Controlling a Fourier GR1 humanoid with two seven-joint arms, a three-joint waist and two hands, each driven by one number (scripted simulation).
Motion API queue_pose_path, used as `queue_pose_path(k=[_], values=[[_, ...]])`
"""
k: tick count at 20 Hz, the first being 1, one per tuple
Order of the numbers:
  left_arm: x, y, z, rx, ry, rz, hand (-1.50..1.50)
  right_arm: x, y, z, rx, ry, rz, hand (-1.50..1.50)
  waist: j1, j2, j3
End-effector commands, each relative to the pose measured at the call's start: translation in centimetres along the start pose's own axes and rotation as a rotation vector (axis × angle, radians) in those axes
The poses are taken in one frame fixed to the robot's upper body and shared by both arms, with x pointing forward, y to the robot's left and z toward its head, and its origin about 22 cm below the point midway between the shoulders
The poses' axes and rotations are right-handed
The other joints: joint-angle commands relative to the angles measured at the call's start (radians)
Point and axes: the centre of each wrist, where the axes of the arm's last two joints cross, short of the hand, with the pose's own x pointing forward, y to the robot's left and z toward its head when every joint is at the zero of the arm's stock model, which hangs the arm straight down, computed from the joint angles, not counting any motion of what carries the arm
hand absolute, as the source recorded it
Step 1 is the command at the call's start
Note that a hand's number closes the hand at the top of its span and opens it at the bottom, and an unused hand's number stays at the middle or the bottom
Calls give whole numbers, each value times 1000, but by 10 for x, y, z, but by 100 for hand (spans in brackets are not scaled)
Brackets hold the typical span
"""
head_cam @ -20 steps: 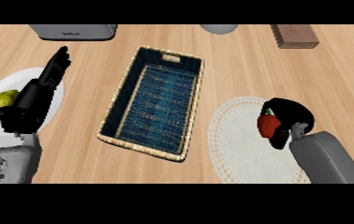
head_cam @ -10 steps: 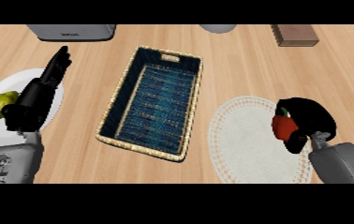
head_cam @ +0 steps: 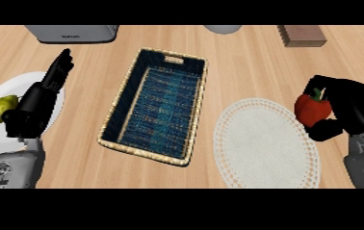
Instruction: Pick the bell pepper from the placemat and place it in the basket
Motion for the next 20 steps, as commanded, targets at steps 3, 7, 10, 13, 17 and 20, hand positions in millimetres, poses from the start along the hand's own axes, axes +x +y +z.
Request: queue_pose_path(k=[3, 7, 10, 13, 17, 20], values=[[-3, -4, 7, 5, 1, -11, 0, 31, -66, 19, -281, -186, -416, 150, -2, -6, 0], [0, -4, -4, -15, -3, -10, 0, 65, -109, 35, -313, -322, -552, 150, 8, 1, -1], [-4, -11, -2, -14, 1, -15, 0, 70, -169, 43, -354, -367, -540, 150, 12, 3, -2], [7, 2, 5, -35, -16, -3, 0, 107, -182, 55, -307, -437, -564, 150, 28, 2, -1], [11, -6, -10, 2, -28, 0, 0, 152, -211, 61, -227, -476, -600, 150, 22, 3, -2], [4, 8, 1, -37, -12, 9, 0, 189, -226, 73, -167, -467, -589, 150, 30, -1, -2]])
